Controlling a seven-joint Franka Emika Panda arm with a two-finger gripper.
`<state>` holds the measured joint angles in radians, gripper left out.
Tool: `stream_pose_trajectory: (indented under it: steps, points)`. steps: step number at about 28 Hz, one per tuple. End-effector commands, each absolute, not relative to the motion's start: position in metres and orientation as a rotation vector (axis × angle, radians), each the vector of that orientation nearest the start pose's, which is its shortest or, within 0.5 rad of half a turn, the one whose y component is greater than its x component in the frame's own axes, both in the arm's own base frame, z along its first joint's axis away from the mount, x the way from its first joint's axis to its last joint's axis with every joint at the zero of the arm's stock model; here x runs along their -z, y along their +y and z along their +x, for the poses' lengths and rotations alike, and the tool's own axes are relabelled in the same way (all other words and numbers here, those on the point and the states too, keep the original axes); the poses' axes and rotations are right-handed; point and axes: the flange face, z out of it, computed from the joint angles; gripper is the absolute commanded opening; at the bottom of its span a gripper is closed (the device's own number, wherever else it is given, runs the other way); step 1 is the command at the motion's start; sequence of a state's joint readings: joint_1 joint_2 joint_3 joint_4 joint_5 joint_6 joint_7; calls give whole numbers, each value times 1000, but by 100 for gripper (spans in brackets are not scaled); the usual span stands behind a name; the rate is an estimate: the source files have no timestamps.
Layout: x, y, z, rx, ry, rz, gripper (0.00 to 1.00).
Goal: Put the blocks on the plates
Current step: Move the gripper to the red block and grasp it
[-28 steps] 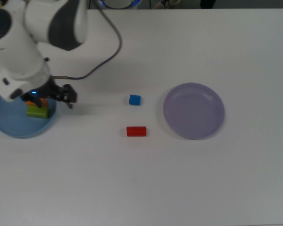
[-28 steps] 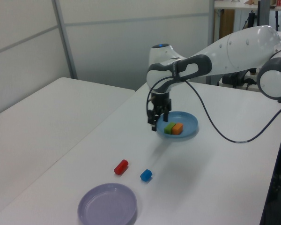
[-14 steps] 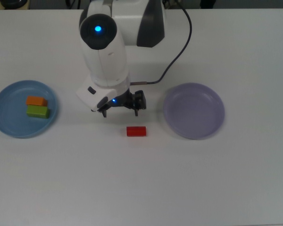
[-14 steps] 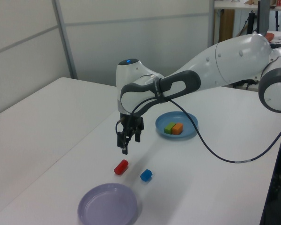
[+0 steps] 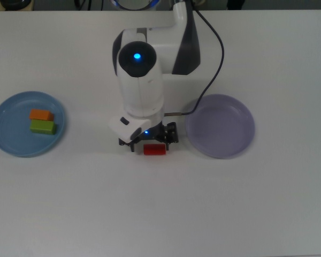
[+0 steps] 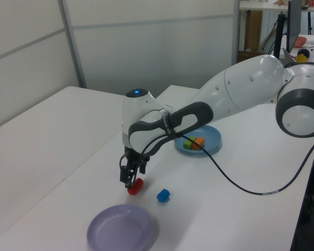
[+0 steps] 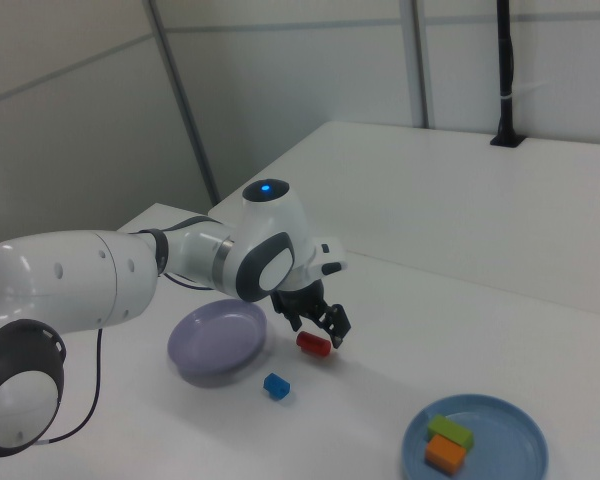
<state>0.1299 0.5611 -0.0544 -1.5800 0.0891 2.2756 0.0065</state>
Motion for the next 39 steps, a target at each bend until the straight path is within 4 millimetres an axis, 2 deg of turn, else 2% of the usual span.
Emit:
stream_pose_trajectory:
  steps: [1,6,15,16,19,22,25,27,31,34,38,39]
  points:
    - [-329,76,703,240,-47,-3097,100]
    - [-318,85,702,220,-72,-3104,100]
    - [-310,82,704,229,-71,-3113,98]
    - [-310,82,704,229,-79,-3117,95]
    - [-310,82,703,230,-105,-3137,75]
    - [-310,81,703,228,-98,-3137,37]
    - [-312,78,703,225,-91,-3137,22]
    - [-320,76,703,234,-82,-3132,16]
    - [-351,76,702,294,-72,-3116,16]
    - [-376,87,698,310,-59,-3090,16]
    - [-389,123,691,303,-115,-3064,16]
    - [-390,142,687,299,-154,-3055,17]
